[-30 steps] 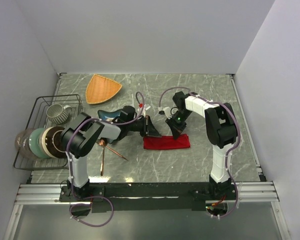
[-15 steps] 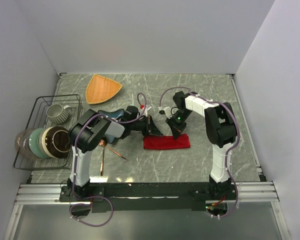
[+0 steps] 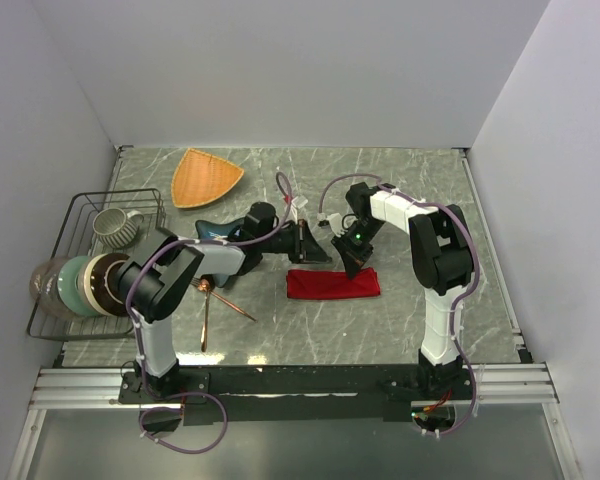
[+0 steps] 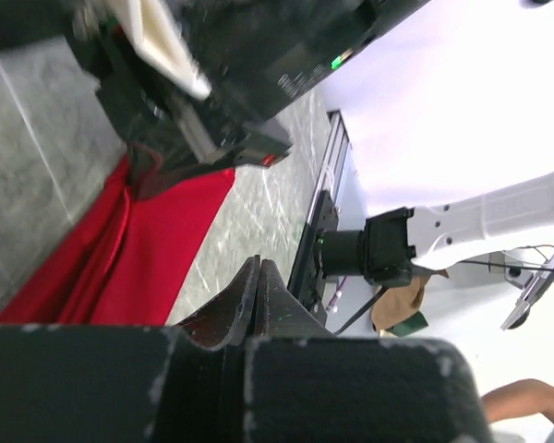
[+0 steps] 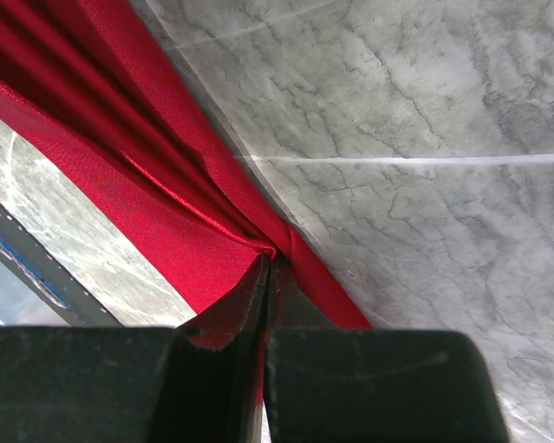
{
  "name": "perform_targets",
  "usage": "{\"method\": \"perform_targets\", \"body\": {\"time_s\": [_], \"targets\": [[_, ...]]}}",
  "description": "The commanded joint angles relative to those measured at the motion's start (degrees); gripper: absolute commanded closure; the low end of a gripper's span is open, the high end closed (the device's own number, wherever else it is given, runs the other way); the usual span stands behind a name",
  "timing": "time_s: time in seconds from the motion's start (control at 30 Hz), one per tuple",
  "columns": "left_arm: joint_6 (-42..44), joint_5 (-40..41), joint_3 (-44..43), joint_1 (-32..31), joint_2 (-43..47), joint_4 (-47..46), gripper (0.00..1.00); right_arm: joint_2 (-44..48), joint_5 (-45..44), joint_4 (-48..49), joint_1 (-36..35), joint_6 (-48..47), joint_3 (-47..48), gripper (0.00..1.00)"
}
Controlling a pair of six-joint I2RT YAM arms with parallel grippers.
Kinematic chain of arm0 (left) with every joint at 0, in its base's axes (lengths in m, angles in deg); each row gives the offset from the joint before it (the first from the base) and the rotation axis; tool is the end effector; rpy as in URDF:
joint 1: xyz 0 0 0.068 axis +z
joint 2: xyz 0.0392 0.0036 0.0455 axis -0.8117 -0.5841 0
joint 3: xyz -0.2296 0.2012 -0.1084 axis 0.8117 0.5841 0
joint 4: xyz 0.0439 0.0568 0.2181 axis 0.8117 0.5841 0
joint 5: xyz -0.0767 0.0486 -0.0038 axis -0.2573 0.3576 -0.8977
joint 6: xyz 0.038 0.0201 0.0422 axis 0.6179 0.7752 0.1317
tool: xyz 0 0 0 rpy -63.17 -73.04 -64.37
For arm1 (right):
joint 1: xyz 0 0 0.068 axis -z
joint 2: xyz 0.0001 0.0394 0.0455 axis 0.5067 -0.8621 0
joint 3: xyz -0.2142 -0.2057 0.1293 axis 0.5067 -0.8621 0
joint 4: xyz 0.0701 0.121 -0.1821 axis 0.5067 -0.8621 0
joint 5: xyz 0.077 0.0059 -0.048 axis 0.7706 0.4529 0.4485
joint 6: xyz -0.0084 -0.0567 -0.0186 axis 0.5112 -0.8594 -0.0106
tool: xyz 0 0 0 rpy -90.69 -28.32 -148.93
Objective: Fold the napkin into a case and place the utensils inside
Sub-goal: Smooth out the smaller rectangle-folded napkin at the center of the board.
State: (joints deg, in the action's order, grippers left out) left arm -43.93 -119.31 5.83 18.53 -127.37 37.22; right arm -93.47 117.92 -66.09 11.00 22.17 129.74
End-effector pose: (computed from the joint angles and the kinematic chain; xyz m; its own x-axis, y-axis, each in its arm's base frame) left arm 0.2957 -0.2527 0.2515 -0.9168 -0.0223 -0.3987 0.3843 0.2224 -0.8960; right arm 0.3382 0.1420 0.2062 -0.6466 -0.7327 -0.2123 -0.7347 0.5233 0.4318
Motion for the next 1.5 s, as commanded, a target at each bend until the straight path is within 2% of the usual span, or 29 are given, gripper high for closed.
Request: {"method": "perform_targets", "body": {"time_s": [0.0,0.13,0.5,0.6,0.67,0.7,0.8,0.83,1.07,1.23,1.47], "targets": [[-0.77,1.17,0.08,-0.84,-2.15,0.71,0.99,-1.86,-1.26,2.89,0.37,-0.34,0.73,1.00],[-2.27,2.31,-0.53,-0.93,-5.05,0.54,0.99,-2.30,-1.27,2.54,0.46,-0.16,1.17,1.00],[1.15,6.44,-5.98,-0.22,-13.75,13.71,0.99,-1.34,-1.09,2.98,0.98,-0.16,0.03,1.00],[1.68,6.71,-7.21,0.30,-15.43,16.17,0.99,-0.29,-0.83,1.76,1.16,-0.16,0.64,0.93],[2.55,6.88,-7.83,0.48,-16.04,17.41,0.99,1.64,0.40,0.44,2.21,0.01,1.69,0.83],[2.82,6.97,-8.09,0.39,-16.22,18.28,0.99,2.52,1.10,-0.96,2.82,0.36,2.13,0.73],[3.09,7.14,-8.27,0.48,-16.49,18.64,0.99,5.77,5.23,-4.31,5.72,1.15,3.89,0.60],[3.26,7.32,-8.36,0.48,-16.57,18.82,0.99,6.65,6.02,-4.75,6.34,1.85,4.07,0.59],[3.53,7.06,-9.06,0.39,-16.93,19.35,0.99,12.02,18.85,-7.83,9.60,4.84,-1.37,0.60],[3.35,6.80,-8.89,0.39,-16.93,19.08,0.99,9.75,29.12,-6.51,9.95,8.97,-7.69,0.70],[3.97,6.71,-7.92,0.39,-15.79,19.00,0.99,2.37,26.70,4.12,14.95,18.38,-12.36,0.73]]}}
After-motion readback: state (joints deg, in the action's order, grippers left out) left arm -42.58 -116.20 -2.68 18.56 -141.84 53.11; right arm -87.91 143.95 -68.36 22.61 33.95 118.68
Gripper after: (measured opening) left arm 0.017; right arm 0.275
